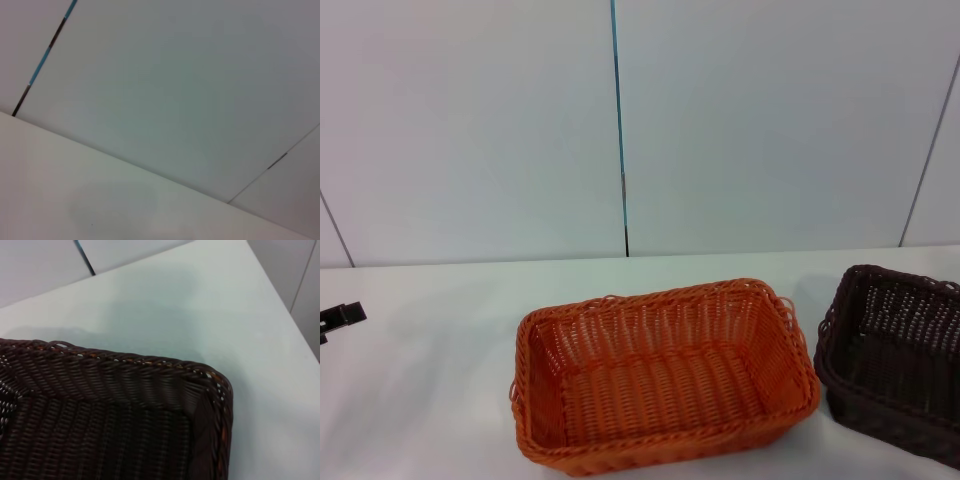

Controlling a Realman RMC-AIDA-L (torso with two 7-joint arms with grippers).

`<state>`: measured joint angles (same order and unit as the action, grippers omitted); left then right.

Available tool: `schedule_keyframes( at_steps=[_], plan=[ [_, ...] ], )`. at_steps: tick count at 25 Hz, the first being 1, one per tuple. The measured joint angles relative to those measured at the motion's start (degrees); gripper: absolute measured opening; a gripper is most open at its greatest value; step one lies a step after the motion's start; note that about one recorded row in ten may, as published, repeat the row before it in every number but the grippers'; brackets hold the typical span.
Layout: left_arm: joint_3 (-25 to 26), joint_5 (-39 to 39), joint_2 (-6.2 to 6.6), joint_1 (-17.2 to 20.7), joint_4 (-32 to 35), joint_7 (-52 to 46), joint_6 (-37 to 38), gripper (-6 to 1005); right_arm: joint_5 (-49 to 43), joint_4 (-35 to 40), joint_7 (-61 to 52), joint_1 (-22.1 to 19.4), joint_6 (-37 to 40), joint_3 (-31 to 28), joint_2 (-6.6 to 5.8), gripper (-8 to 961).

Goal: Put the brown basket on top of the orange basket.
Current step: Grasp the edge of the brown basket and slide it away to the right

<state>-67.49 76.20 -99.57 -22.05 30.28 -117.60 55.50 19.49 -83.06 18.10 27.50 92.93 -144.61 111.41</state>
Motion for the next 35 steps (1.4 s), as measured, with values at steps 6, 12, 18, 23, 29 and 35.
schedule_keyframes(
  at_steps=[6, 12, 18, 23, 29, 35],
  plan=[
    [0.5, 0.0, 0.00, 0.1, 0.0, 0.0, 0.0, 876, -1.2, 1.9, 1.0, -0.6, -3.3, 0.0, 1.62, 899],
    [0.8, 0.0, 0.00, 0.3, -0.1, 0.2, 0.0, 876, -3.2, 3.8, 2.3, -1.1, -8.5, 0.0, 4.59, 900],
    [1.3, 0.0, 0.00, 0.5, 0.0, 0.3, 0.0, 876, -4.1, 4.0, 2.4, -1.2, -12.4, 0.0, 6.30, 899],
    [1.4, 0.0, -0.07, 0.8, 0.0, 0.4, -0.1, 875, -4.5, 5.5, 2.4, -1.2, -15.8, 0.1, 7.17, 900],
    [1.4, 0.0, -0.10, 0.8, 0.1, 0.4, -0.1, 875, -4.5, 8.9, 2.5, -0.7, -19.1, 0.4, 7.33, 900],
    [1.5, 0.0, -0.10, 0.8, 0.1, 0.4, -0.1, 875, -4.1, 11.9, 2.2, -0.3, -23.4, 2.2, 7.47, 899]
  ],
)
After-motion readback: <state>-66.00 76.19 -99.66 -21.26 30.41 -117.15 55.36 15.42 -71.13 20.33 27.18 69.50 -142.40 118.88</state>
